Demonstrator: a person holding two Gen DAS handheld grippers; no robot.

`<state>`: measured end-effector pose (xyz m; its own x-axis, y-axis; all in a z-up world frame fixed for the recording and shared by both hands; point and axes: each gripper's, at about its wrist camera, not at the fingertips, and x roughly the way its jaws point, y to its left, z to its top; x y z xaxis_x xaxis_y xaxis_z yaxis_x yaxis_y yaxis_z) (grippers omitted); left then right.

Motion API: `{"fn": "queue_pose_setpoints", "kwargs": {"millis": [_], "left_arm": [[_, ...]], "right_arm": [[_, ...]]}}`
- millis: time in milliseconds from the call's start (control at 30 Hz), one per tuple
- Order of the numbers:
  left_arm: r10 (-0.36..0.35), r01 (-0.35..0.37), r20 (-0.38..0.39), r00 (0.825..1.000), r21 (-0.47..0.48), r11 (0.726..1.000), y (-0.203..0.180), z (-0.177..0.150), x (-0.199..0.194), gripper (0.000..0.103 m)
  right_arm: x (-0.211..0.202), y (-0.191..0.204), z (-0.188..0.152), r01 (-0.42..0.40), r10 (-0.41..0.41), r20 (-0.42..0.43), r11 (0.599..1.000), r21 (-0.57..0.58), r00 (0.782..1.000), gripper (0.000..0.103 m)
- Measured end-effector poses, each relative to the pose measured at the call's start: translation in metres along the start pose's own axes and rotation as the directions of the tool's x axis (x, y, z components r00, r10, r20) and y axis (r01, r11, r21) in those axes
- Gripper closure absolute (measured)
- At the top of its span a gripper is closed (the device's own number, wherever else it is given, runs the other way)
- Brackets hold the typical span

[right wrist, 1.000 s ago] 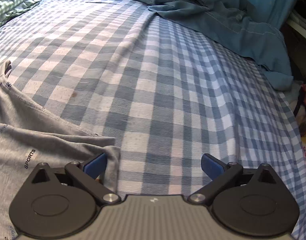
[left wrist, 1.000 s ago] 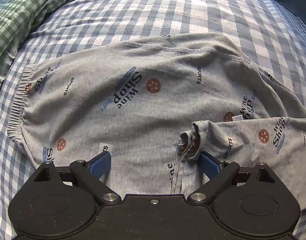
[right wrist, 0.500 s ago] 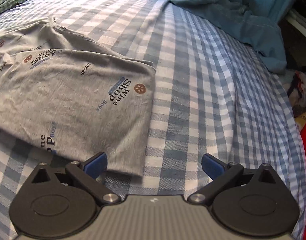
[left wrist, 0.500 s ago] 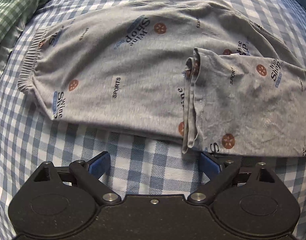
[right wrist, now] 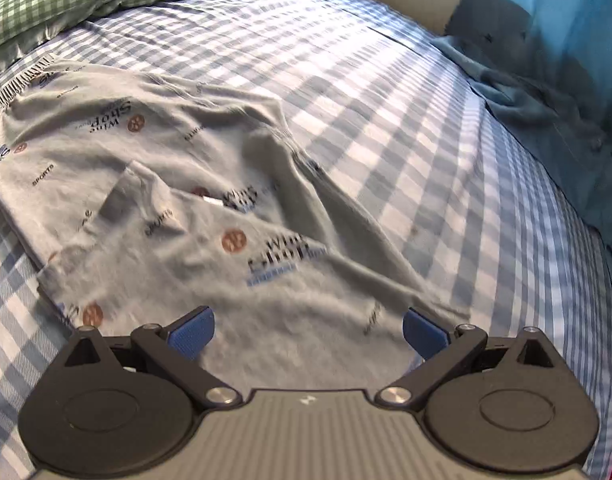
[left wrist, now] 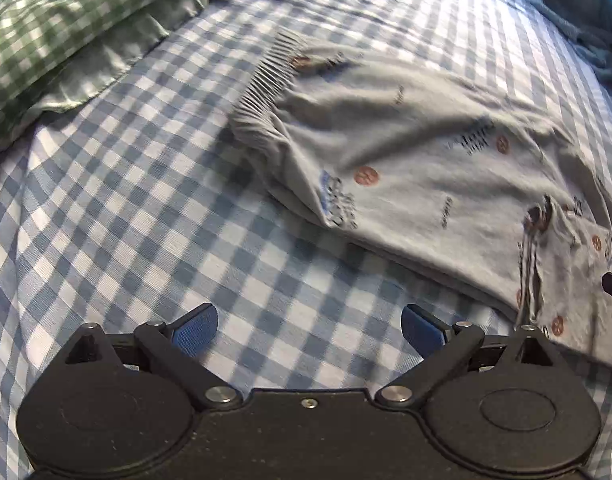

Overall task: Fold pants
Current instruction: 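Grasp the elastic waistband edge with the left gripper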

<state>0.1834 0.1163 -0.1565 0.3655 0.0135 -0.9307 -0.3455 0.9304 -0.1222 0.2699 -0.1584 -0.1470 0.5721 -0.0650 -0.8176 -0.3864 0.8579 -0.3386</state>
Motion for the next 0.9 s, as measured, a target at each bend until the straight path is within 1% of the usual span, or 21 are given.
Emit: {"fn": "queue_pose_setpoints", "kwargs": {"millis": [100, 267, 367, 433, 467, 567, 633, 767, 833, 900], "left_arm": [[-0.019, 0.023, 0.087, 0.996, -0.043, 0.999, 0.027, 0.011, -0.001, 0.004], [-0.066, 0.083, 0.186, 0.98, -0.083, 0.993, 0.056, 0.042, 0.006, 0.006], [-0.083, 0.099, 0.207, 0.975, -0.068, 0.993, 0.061, 0.058, 0.01, 0.007], [-0.085, 0.098, 0.204, 0.975, -0.054, 0.994, 0.061, 0.068, 0.017, 0.007], [-0.085, 0.098, 0.202, 0.976, -0.051, 0.994, 0.061, 0.073, 0.021, 0.006], [-0.104, 0.115, 0.193, 0.976, -0.049, 0.992, 0.062, 0.08, 0.03, 0.006], [-0.113, 0.124, 0.19, 0.975, -0.049, 0.991, 0.061, 0.081, 0.033, 0.006], [-0.136, 0.145, 0.214, 0.967, -0.027, 0.989, 0.06, 0.078, 0.031, 0.006], [-0.153, 0.162, 0.225, 0.962, -0.021, 0.987, 0.062, 0.076, 0.031, 0.006], [-0.162, 0.174, 0.233, 0.959, -0.032, 0.984, 0.065, 0.075, 0.031, 0.008]], "right_arm": [[0.018, 0.003, 0.04, 0.016, -0.015, 0.026, 0.999, -0.029, 1.0, 0.0], [0.057, 0.003, 0.105, 0.071, -0.072, 0.03, 0.997, 0.024, 0.997, 0.0], [0.086, 0.002, 0.128, 0.09, -0.088, -0.031, 0.994, 0.069, 0.996, 0.0], [0.107, 0.001, 0.133, 0.098, -0.088, -0.103, 0.991, 0.091, 0.991, 0.0], [0.114, 0.0, 0.134, 0.095, -0.082, -0.121, 0.99, 0.104, 0.989, 0.0], [0.113, -0.007, 0.132, 0.093, -0.076, -0.111, 0.983, 0.158, 0.991, 0.0], [0.098, -0.008, 0.125, 0.098, -0.089, -0.062, 0.981, 0.166, 0.994, 0.0], [0.051, -0.001, 0.089, 0.112, -0.117, 0.013, 0.971, 0.211, 0.993, 0.0], [0.029, 0.007, 0.066, 0.109, -0.119, 0.027, 0.964, 0.241, 0.993, 0.0], [0.01, 0.021, 0.043, 0.113, -0.125, 0.029, 0.959, 0.26, 0.992, 0.0]]}}
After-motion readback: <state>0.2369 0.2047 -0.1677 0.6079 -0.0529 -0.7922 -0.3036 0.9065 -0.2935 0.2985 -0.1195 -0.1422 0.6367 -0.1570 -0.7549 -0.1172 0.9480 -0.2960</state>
